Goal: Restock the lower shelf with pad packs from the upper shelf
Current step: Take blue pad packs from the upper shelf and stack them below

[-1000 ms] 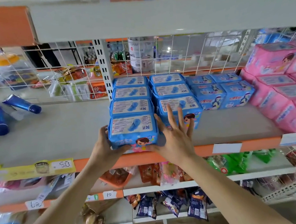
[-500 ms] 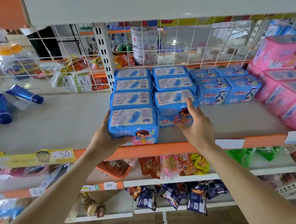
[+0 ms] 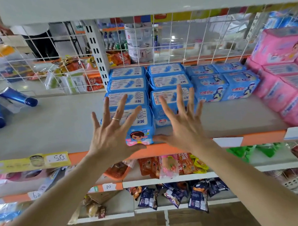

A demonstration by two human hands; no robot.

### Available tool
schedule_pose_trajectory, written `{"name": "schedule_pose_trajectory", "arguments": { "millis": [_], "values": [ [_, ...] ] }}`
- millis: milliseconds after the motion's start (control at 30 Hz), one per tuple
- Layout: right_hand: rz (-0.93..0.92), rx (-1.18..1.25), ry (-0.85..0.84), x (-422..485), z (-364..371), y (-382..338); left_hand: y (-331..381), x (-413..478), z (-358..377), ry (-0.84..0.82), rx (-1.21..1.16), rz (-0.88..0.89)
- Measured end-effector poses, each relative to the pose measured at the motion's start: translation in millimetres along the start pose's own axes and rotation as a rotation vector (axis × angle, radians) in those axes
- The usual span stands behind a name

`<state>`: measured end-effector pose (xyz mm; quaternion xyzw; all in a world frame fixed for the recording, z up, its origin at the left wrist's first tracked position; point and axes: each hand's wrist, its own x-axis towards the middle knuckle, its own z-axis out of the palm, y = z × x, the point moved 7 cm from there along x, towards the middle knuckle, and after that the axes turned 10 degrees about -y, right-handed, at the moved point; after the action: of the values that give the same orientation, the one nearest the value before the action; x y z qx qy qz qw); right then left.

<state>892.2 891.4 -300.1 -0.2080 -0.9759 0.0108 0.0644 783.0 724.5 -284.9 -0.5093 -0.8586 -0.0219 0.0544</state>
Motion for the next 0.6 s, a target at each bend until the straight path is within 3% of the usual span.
{"name": "schedule_pose_trajectory", "arguments": {
  "millis": [267,500,600],
  "values": [
    [0.004,0.006,0.003,15,16,2,-3,16,6,0.071,0.056,0.016],
    [0.033,0.026,-0.221,7,6,5,2,12,3,-0.125,0.061,-0.085],
    [0.033,0.111,-0.21,-9,-20,6,10,2,-4,-0.135,0.096,-0.1]
  ]
}}
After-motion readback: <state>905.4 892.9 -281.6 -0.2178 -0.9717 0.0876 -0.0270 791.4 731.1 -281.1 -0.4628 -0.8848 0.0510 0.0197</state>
